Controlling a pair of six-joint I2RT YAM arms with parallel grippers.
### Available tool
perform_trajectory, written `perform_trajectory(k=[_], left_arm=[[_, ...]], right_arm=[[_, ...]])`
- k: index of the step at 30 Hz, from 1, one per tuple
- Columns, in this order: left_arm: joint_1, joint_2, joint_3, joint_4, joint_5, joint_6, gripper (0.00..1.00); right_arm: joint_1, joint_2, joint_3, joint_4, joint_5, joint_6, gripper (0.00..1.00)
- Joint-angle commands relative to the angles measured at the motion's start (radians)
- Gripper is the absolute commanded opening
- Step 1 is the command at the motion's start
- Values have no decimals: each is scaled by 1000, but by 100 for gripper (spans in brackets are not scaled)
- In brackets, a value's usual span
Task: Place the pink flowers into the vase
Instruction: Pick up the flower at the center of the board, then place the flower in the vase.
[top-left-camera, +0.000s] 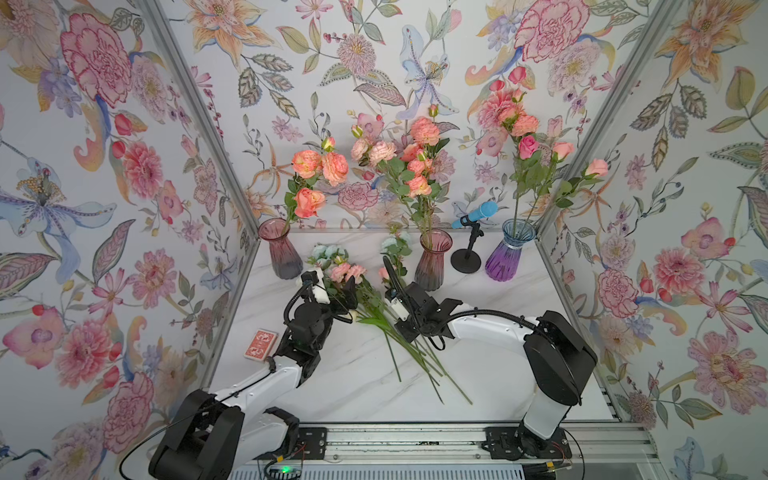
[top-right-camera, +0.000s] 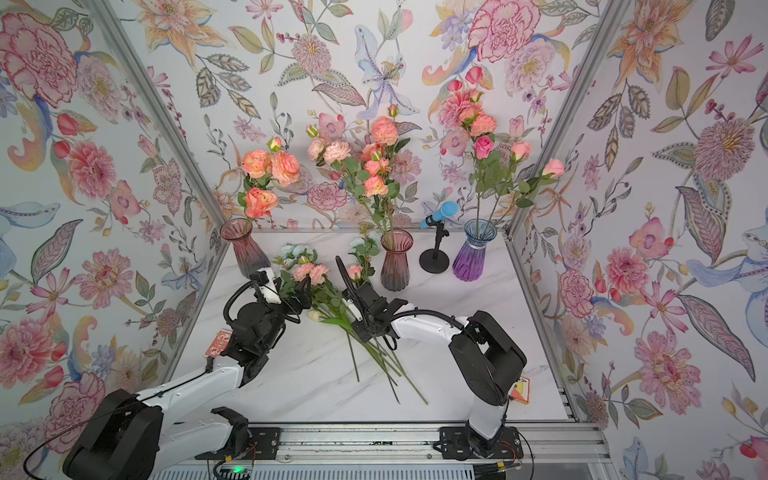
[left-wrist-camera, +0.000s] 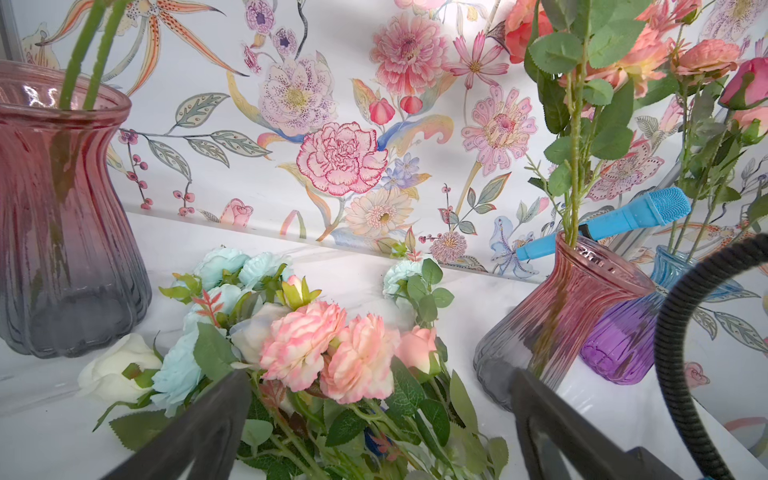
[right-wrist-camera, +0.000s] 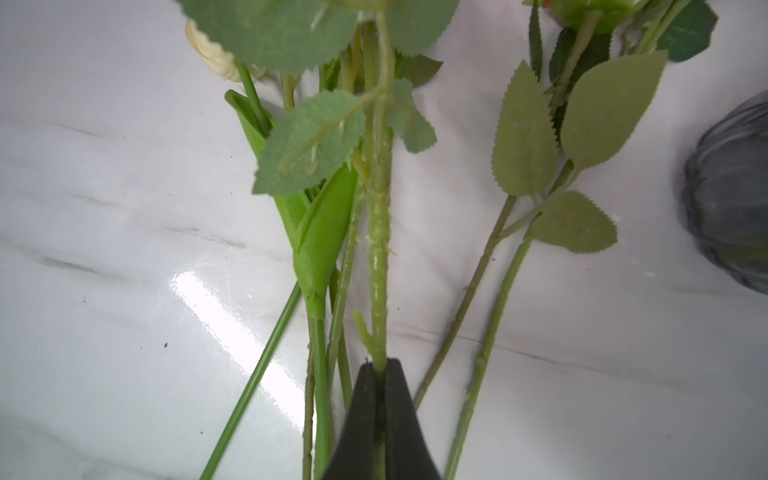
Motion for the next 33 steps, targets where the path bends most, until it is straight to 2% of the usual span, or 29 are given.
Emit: perform_trajectory(k=[1,8,12,19,24,29,33], left_arm=[[-4,11,-4,13,22,-43,100],[-5,93,5,165,161,-323,100],[-4,138,28,224,201,-432,100],[-4,196,61,322,233,-503,99],[-6,256,65,426,262,-557,95],[-9,294,61,489,278,-594,89],[-12,292,65,490,276,-588,80]], right_arm=[[-11,-25,-3,-6,-11,23,3],[-14,-135,45,12,0,29,2],[1,-183,53,15,3,24,1],[33,-249,21,35,-3,5,1],[44,-262,10,51,-10,8,1],[61,-265,1,85,-26,8,2],[70,-249,15,85,-26,3,2]])
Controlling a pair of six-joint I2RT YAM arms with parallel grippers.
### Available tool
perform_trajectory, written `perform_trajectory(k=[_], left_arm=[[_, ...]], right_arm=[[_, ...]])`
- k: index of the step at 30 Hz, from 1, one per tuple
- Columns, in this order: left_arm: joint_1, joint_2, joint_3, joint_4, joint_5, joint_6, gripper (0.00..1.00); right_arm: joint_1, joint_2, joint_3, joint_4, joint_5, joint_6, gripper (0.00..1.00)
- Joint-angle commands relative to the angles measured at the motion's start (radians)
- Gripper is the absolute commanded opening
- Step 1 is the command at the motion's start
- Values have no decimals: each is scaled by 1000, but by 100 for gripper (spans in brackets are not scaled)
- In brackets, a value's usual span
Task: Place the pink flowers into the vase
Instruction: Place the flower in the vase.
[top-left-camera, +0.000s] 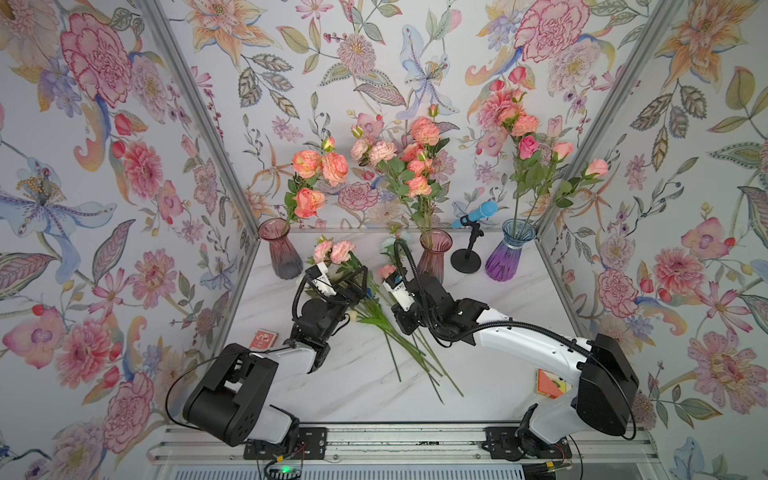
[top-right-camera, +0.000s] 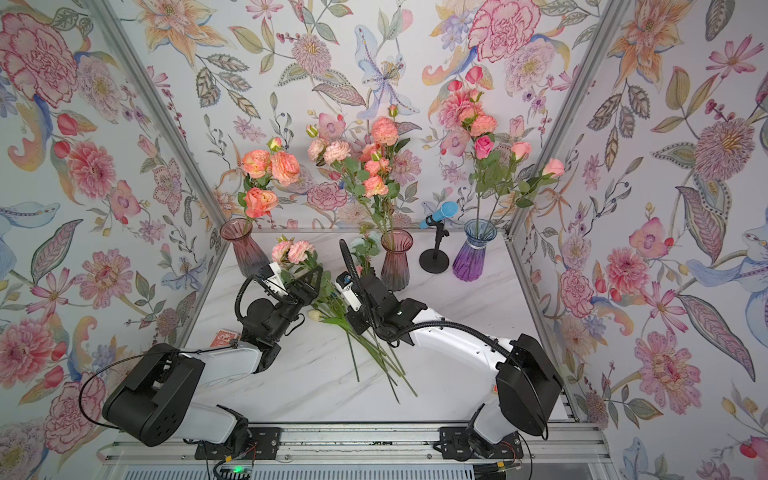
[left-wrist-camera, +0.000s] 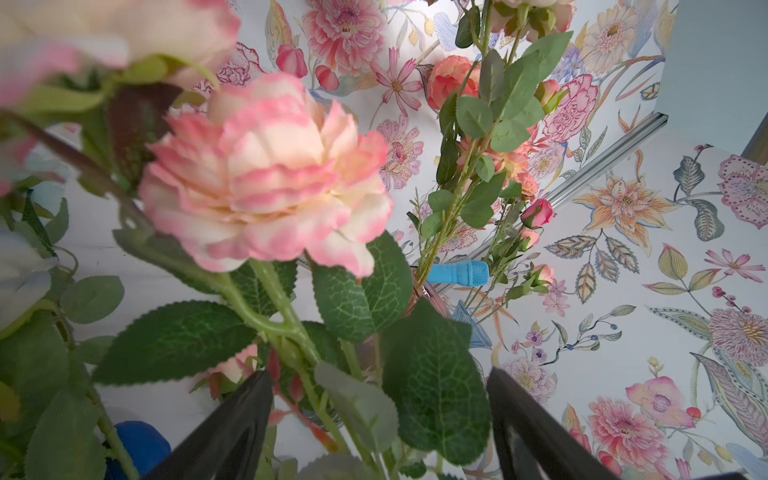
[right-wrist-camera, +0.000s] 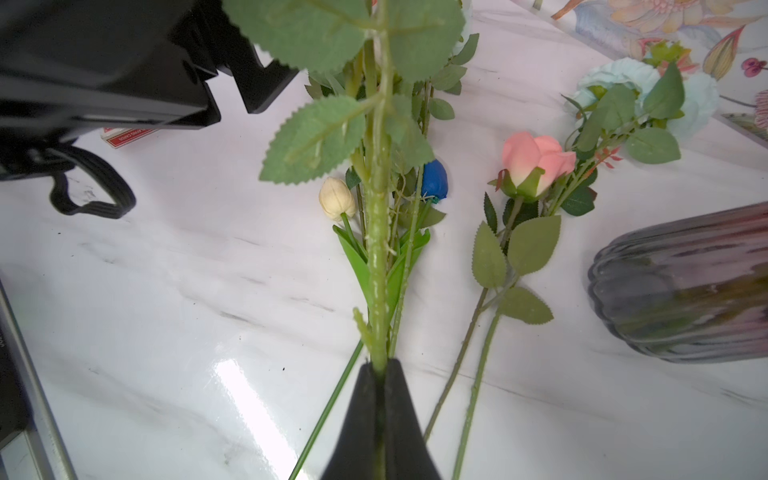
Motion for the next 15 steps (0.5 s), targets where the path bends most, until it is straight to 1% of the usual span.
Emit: perform_trajectory(k=[1,11,13,15], left_arm=[[-11,2,19,67,15,-16,78],[-11,9,42,66,38,-10,59],[-11,11,46,72,44,-15,57],[-13,12,51,77,51,-21,57]], right_arm=[[14,-10,8,34,-18,-15,2],[26,4,19,33,-17,-15,2],[25,11,28,35,-14,-16,2],[26,24,42,35,3,-15,2]])
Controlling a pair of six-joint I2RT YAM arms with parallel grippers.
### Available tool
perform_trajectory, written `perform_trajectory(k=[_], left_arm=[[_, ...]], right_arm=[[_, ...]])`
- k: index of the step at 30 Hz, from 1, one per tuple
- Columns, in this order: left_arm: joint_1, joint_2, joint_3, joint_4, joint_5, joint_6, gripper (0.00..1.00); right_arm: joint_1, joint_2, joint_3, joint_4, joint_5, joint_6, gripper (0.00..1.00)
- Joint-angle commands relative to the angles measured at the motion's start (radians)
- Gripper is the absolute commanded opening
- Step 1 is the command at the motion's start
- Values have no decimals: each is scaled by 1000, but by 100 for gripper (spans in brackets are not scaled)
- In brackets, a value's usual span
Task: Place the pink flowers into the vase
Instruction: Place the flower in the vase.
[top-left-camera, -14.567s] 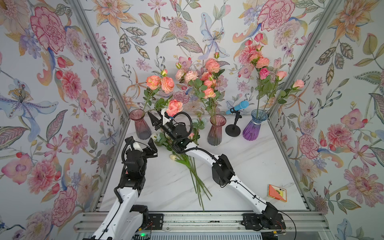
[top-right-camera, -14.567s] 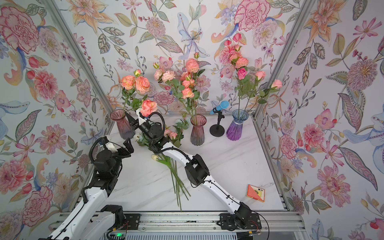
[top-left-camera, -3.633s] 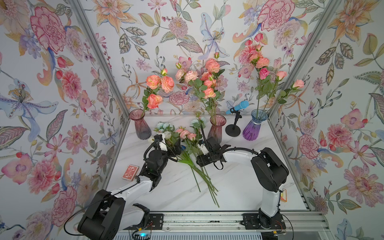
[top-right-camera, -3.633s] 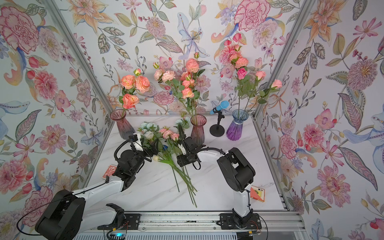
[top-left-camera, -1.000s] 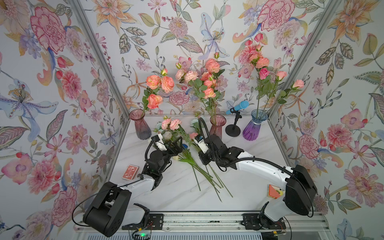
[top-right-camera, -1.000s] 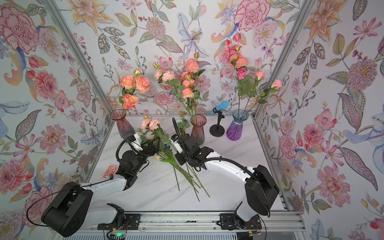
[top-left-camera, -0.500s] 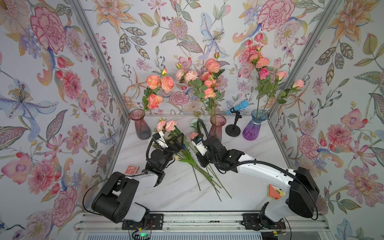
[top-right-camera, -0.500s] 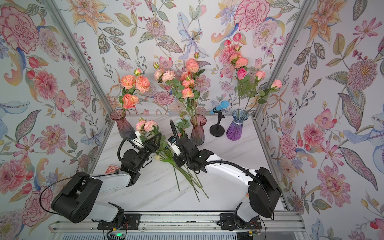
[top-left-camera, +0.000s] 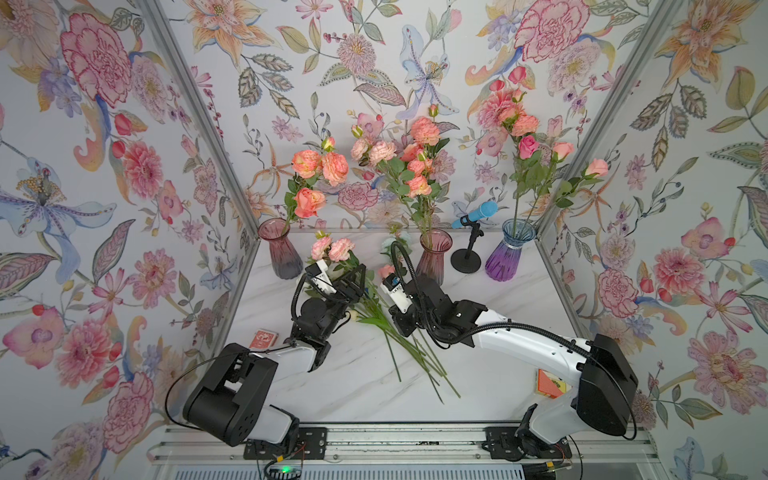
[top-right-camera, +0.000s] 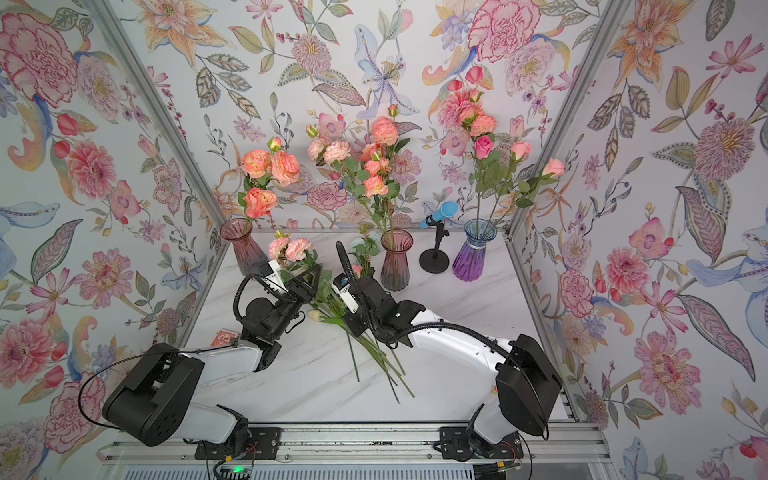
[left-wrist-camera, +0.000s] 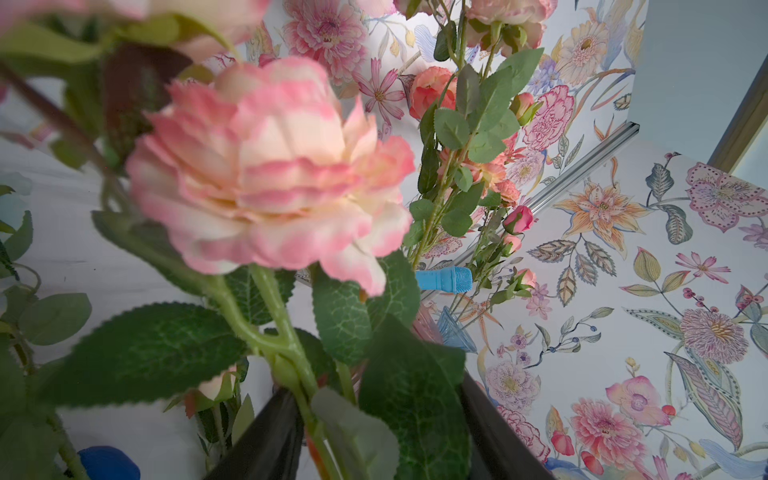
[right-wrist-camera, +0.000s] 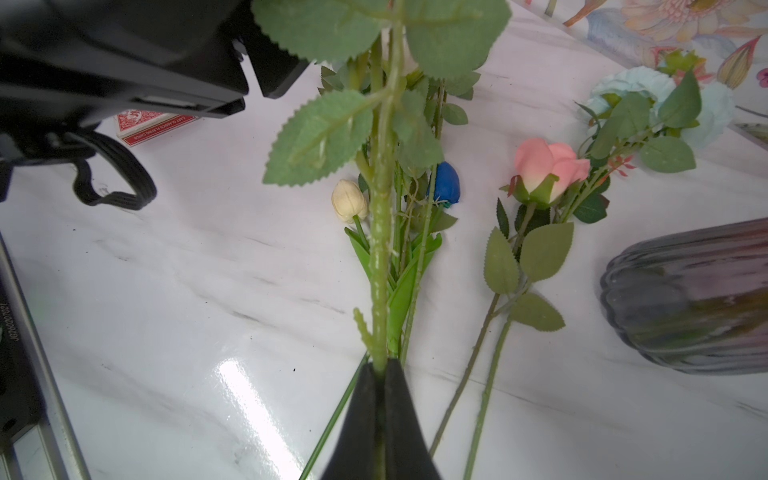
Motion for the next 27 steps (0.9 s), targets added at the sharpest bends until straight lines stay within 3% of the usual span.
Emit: perform_trajectory(k=[1,9,18,27], left_arm=[[-13,11,34,57,36,-18,58],[-15,12,36,48,46,-14,50],[-13,34,42,65,56,-20,34],[-14,39,66,64,70,-11,8]], right_arm=[[7,28,47,32,9,-16,2],[4,59,102,45,4,-24,2],[-2,55,100,65,-8,-34,2],[-2,87,113,76,-17,-39,3]])
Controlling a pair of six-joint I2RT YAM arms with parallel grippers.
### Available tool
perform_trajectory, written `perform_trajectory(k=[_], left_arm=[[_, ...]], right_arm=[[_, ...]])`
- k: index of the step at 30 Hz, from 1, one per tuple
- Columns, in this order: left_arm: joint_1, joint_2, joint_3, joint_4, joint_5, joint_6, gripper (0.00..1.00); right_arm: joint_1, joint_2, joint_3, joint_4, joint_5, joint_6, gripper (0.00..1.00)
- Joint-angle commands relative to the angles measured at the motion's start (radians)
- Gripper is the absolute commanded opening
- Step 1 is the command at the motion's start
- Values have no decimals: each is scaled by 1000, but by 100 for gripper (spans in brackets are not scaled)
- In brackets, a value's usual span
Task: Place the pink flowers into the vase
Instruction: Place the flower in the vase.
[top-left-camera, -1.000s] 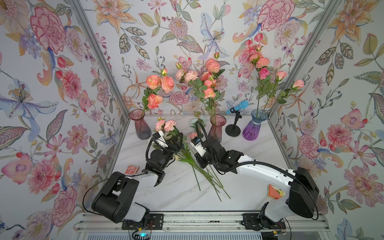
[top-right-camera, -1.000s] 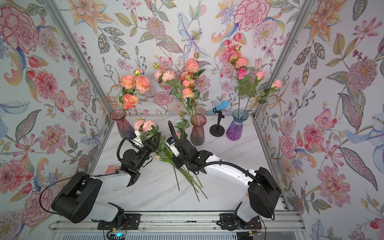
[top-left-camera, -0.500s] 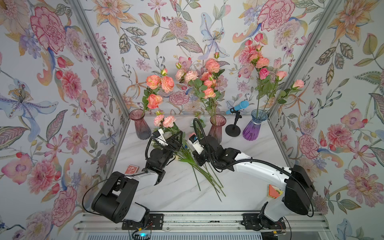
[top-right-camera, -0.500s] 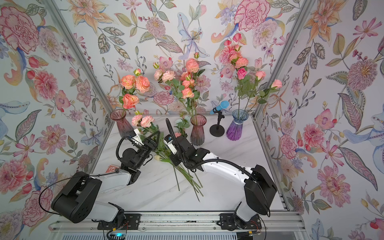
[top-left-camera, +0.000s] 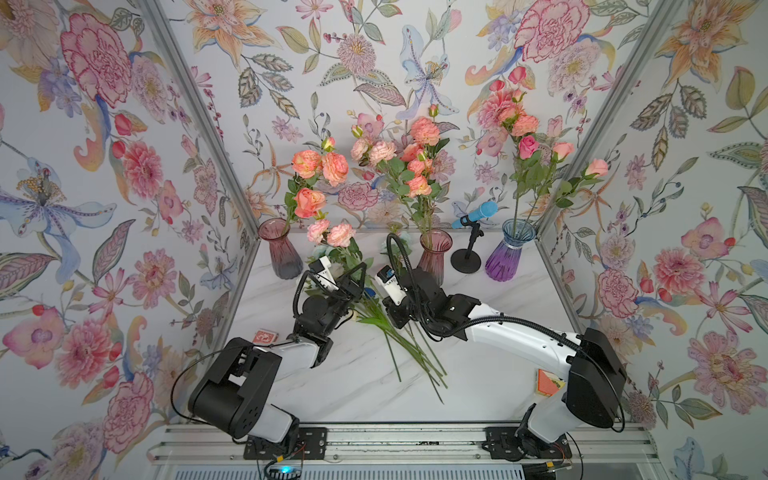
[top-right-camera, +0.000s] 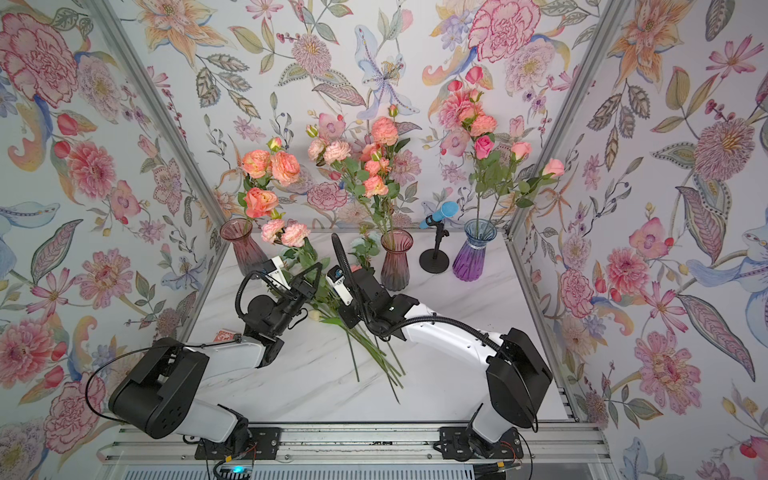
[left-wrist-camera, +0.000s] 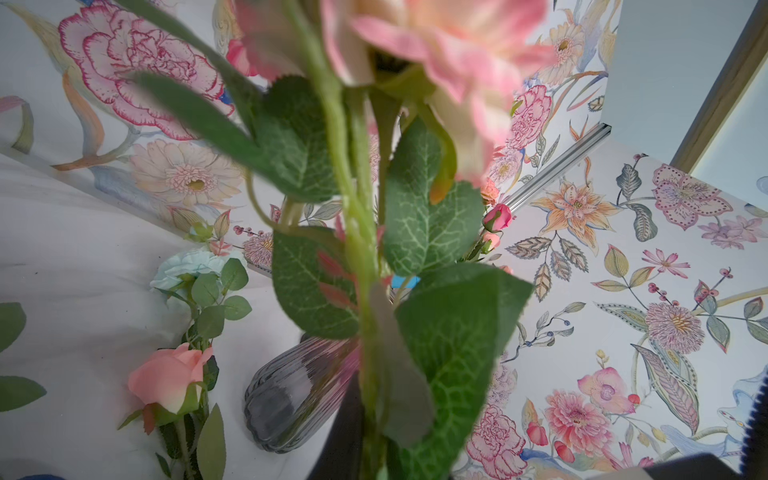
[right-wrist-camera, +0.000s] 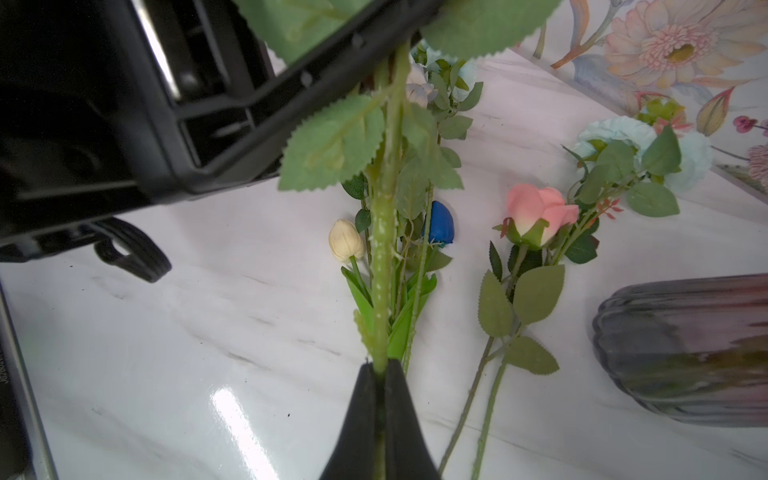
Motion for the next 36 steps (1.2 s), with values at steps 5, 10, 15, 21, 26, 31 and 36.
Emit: perform_trajectory(k=[5,10,15,21,26,31,36], left_arm=[[-11,-30,34,-16,36,65,0],[-13,-139,89,-292,-34,319,0],[-14,-239,126,-436,-149,544,0],[-15,-266,172,-400,-209,667,0],[-15,-263,259,-373,-191,743,0],[-15,-247,323,-393,-113,826,0],[-19,-218,351,-418,-27,872,0]], right_arm=[[-6,29,47,22,5,-13,24],[-49,-45,42,7,28,-7,55],[-104,-109,83,-17,25,-6,78],[-165,-114,240,-27,-36,27,84],[-169,-58,389,-52,-86,39,85],[-166,-23,473,-52,-119,50,85],[-165,-8,507,-52,-137,51,84]])
